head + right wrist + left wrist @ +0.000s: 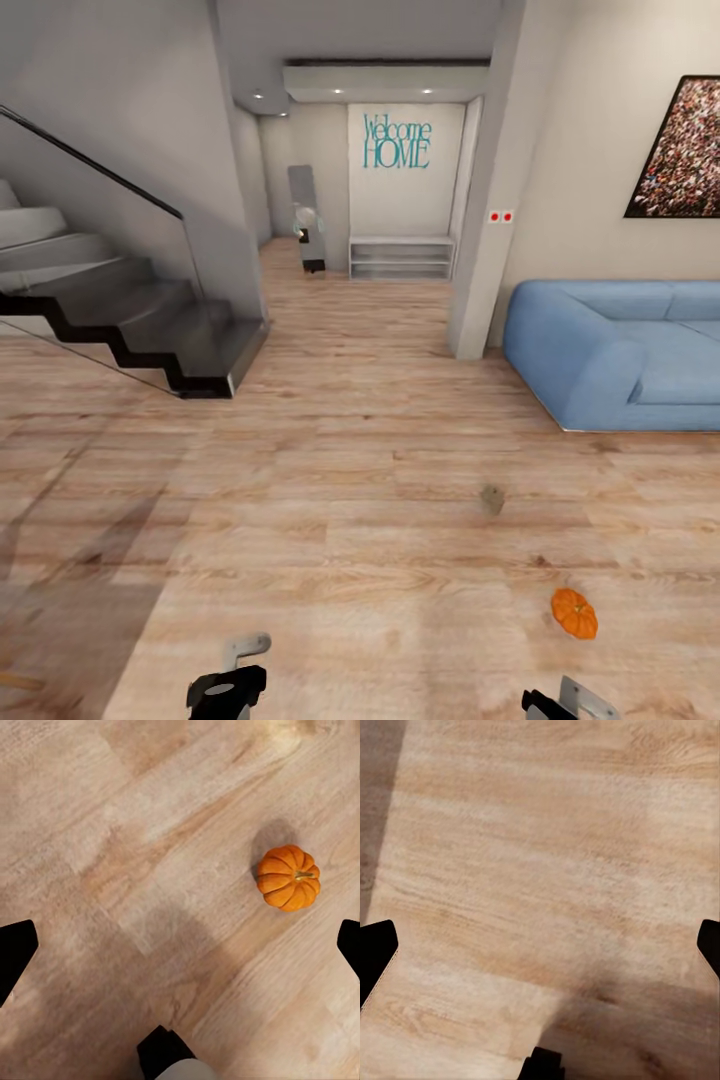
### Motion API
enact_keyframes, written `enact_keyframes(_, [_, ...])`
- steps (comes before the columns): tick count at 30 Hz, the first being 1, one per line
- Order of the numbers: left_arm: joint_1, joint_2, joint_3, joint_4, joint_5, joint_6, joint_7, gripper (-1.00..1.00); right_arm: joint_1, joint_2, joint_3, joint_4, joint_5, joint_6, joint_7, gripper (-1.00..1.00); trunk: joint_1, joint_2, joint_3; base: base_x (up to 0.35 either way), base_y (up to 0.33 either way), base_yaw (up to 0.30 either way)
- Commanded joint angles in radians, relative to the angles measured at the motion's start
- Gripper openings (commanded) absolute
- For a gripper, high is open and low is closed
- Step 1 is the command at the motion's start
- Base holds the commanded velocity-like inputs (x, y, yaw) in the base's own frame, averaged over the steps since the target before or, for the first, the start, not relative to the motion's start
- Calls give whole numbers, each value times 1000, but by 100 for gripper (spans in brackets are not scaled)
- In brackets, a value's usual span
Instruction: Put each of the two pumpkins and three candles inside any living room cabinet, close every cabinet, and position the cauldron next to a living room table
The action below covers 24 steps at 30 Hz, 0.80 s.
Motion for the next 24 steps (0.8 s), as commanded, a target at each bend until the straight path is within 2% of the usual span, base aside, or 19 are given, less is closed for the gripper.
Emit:
enact_keyframes(1, [0, 0, 0, 0, 0, 0, 0, 100, 0, 0, 0, -2, 0, 0, 0, 100, 0, 0, 0, 330, 89, -2])
enact_keyframes(8, [0, 0, 0, 0, 0, 0, 0, 100, 0, 0, 0, -4, -1, 1, 0, 100, 0, 0, -3, 330, 89, -77])
enact_keyframes(24, [0, 1, 0, 0, 0, 0, 0, 100, 0, 0, -2, -4, -6, 1, 0, 100, 0, 0, -20, 330, 89, -223])
